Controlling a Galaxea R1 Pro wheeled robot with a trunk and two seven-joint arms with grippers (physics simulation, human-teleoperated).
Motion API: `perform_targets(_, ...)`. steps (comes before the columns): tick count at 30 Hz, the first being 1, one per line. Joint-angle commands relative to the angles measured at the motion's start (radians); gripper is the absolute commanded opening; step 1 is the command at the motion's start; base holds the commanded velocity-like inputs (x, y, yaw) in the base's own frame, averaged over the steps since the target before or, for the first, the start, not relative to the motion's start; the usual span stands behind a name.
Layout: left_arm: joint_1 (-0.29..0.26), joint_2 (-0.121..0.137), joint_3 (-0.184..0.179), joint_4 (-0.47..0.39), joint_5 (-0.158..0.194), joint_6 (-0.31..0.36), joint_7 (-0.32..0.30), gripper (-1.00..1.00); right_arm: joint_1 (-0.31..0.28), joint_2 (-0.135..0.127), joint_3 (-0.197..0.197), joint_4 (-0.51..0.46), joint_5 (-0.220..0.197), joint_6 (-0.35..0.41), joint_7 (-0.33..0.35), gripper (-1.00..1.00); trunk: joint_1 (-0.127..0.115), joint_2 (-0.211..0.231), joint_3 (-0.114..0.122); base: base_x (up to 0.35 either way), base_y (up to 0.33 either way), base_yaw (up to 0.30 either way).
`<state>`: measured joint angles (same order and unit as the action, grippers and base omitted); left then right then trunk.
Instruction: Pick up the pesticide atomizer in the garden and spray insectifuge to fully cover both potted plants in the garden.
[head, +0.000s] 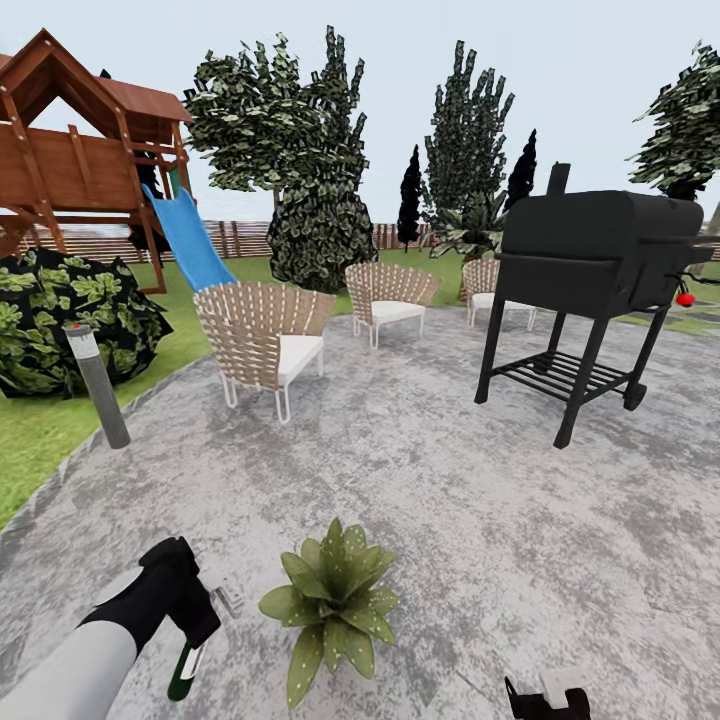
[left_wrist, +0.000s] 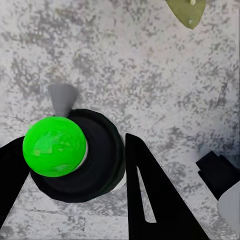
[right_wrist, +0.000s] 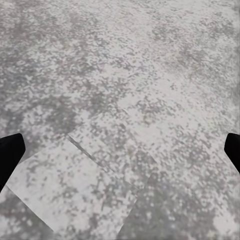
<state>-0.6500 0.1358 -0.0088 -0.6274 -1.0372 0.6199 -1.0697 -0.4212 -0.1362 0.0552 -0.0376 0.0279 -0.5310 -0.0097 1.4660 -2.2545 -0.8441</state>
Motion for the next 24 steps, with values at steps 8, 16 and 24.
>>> perform_targets(8, 0.004, -0.001, 0.001, -0.001, 0.004, 0.005, 0.099, -1.0, -0.001, -0.001, 0.003, -0.002, 0.0, -0.003, 0.0, 1.0, 0.0, 0.0, -0.003, 0.0, 0.0, -0.151)
perform_targets(16, 0.004, 0.001, 0.007, -0.014, 0.005, 0.005, 0.102, -1.0, -0.001, -0.012, -0.098, -0.006, -0.073, -0.003, 0.003, 1.0, 0.011, -0.021, -0.013, 0.0, 0.0, -0.038)
perform_targets(24, 0.004, 0.001, 0.01, -0.015, 0.005, 0.006, 0.102, -1.0, -0.001, -0.011, -0.106, -0.007, -0.08, -0.003, 0.006, 1.0, 0.042, -0.077, -0.049, 0.0, 0.0, 0.0)
